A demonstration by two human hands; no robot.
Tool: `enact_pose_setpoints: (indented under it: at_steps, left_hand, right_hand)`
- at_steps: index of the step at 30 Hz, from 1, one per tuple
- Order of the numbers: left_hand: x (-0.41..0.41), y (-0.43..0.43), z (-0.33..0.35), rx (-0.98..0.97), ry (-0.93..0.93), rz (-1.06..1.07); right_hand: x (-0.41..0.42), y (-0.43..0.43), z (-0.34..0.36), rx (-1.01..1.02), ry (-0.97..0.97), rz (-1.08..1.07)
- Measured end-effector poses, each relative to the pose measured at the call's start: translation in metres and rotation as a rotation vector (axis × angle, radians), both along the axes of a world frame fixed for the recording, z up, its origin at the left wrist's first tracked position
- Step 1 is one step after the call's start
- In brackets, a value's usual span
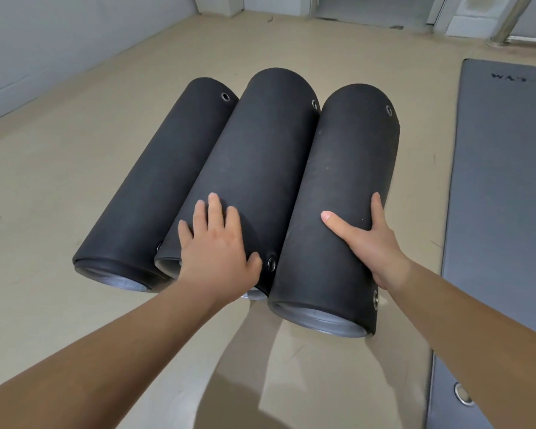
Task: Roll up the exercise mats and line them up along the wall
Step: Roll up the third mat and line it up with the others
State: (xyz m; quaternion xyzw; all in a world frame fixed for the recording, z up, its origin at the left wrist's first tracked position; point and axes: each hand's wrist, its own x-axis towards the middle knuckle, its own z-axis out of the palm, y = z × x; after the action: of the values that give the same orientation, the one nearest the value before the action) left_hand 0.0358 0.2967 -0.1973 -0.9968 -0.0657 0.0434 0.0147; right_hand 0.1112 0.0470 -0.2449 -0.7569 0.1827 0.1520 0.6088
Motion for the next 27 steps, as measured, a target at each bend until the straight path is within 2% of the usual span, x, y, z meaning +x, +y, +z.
enact_pose_setpoints:
  at_steps: [2,4,7,11,18,21,27]
  left_hand:
    - [-0.002,-0.013,-0.003,-0.081,-0.108,-0.206]
    - [-0.005,-0.034,-0.008,-0.271,-0.174,-0.394]
    - [-0.014,-0.073,-0.011,-0.402,-0.015,-0.453]
    - [-0.014,-0.095,-0.017,-0.401,-0.060,-0.463]
    - [-0.011,-0.117,-0.022,-0.472,-0.096,-0.576]
    - [-0.008,-0.133,-0.021,-0.500,-0.088,-0.626]
    - [-0.011,-0.168,-0.018,-0.465,-0.143,-0.752]
  right_hand:
    - [-0.001,-0.002,-0.001,-0.007,0.007,0.001]
    - [-0.002,-0.009,-0.002,-0.011,0.011,0.014]
    - [-0.007,-0.026,-0.001,0.023,0.032,0.061]
    - [-0.018,-0.057,-0.005,0.014,0.046,-0.004]
    - [-0.029,-0.096,-0.002,-0.263,-0.025,-0.117]
    - [-0.034,-0.109,0.002,-0.293,-0.055,-0.138]
    - [-0.046,-0.137,0.003,-0.375,-0.171,-0.073]
